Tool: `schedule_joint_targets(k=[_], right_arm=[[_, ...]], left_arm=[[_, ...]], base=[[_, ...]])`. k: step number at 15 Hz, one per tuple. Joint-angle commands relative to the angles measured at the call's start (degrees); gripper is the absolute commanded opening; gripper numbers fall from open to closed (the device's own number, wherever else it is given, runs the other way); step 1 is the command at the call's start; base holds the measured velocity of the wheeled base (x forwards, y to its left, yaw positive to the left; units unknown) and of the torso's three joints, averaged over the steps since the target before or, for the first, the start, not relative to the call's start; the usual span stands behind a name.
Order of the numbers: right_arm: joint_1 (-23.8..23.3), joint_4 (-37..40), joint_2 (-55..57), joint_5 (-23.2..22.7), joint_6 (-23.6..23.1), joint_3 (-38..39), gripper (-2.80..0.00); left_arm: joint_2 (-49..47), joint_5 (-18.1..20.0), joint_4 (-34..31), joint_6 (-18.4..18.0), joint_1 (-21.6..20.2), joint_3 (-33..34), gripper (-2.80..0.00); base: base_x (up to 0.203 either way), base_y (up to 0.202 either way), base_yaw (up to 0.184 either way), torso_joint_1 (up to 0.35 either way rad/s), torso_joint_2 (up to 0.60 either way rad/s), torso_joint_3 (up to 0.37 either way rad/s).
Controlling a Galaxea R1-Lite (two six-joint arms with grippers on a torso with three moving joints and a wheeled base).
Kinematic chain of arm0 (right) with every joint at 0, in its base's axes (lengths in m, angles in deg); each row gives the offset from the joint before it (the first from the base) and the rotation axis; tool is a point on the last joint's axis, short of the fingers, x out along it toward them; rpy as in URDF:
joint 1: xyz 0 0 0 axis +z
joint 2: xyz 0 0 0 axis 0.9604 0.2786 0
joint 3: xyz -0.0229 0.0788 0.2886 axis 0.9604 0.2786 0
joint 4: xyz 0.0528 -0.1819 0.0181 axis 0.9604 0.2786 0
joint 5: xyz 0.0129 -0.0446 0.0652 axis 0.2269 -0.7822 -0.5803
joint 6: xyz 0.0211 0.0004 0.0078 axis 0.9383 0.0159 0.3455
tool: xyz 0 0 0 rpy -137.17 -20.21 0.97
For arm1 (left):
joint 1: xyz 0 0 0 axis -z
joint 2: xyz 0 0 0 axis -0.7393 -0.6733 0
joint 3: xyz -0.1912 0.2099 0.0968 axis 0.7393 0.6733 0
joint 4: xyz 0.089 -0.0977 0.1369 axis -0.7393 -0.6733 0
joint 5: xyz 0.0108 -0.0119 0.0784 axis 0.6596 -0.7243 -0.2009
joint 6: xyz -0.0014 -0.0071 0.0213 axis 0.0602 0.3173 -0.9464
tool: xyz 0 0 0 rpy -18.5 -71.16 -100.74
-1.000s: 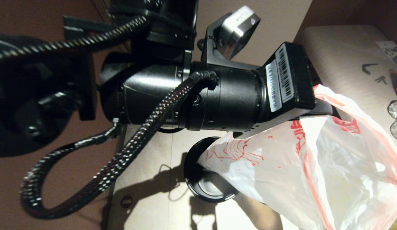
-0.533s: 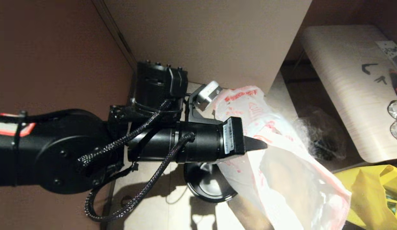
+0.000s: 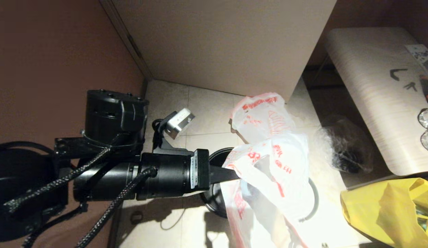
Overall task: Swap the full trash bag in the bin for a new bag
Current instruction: Put the new garbage bag on the trash can
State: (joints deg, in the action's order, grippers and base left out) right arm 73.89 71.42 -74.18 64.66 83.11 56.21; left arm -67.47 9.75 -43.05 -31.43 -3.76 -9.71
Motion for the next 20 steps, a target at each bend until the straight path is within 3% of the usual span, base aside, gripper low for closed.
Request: schedule_joint_targets(k=[1,3,7,12,15,20], right_arm=[[0.0,0.0,0.0,0.0,-0.2,0.5,-2.80],[0.0,0.0,0.0,0.0,0.0,0.5,-2.80],[0.0,0.0,0.0,0.1,0.3,0.5,-2.80],[0.0,0.8,1.0,-1.4,-4.8,-3.5,-2.80],[0.1,4.5,9.8,-1.5,-5.0,-12.1,-2.80],[0.2,3.7,39.4,0.3,-7.3,-25.7,-2.80]], left_arm=[[4.2,-0.4,-1.9,-0.3,-0.2,0.9,-2.80],[6.3,-1.2,-5.5,-2.6,-0.9,3.0,-2.80],[5.8,-4.8,-5.4,-3.0,-3.2,4.3,-2.80],[5.6,-4.9,-3.1,-2.9,-6.0,4.1,-2.80],[7.3,-4.9,-3.6,-2.9,-6.5,4.7,-2.80],[7.5,-4.9,-3.5,-2.9,-6.7,4.8,-2.80]], base=[[0.000,0.000,0.000,0.000,0.00,0.000],[0.000,0.000,0.000,0.000,0.00,0.000],[0.000,0.000,0.000,0.000,0.00,0.000],[0.000,0.000,0.000,0.000,0.00,0.000],[0.000,0.000,0.000,0.000,0.00,0.000],[0.000,0.000,0.000,0.000,0.00,0.000]])
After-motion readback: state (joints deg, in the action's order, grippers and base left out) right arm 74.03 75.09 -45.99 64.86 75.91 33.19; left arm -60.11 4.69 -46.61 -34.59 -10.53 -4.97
